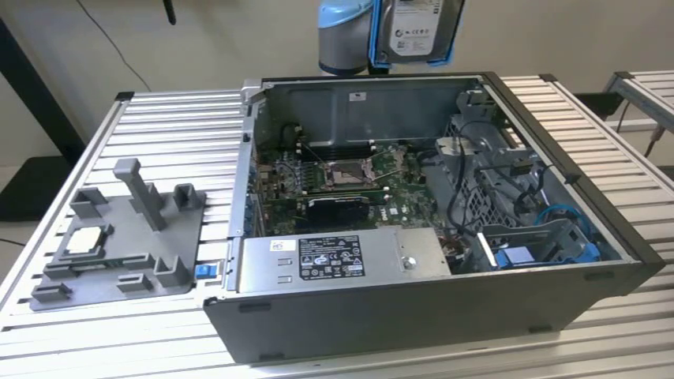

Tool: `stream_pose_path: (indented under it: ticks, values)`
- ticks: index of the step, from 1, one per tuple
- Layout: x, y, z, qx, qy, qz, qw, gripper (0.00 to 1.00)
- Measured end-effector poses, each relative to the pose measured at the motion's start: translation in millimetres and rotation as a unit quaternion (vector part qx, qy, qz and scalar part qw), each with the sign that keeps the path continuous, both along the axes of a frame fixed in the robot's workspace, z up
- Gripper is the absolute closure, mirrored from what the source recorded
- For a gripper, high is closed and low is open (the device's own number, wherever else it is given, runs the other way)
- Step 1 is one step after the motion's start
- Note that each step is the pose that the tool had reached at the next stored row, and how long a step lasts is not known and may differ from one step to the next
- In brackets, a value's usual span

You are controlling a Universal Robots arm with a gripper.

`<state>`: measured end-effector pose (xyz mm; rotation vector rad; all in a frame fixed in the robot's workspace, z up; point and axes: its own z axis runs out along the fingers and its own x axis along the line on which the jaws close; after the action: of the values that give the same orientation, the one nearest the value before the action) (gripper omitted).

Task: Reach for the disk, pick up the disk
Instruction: 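Pick up the disk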

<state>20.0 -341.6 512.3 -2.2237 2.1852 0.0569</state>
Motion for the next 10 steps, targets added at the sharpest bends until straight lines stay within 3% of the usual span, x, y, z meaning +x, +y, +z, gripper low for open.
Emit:
stream_pose_path:
  ticks: [10]
  values:
    - [44.5,0.0,0.0,0.0000,0.0000,0.000,1.0000,1.00]
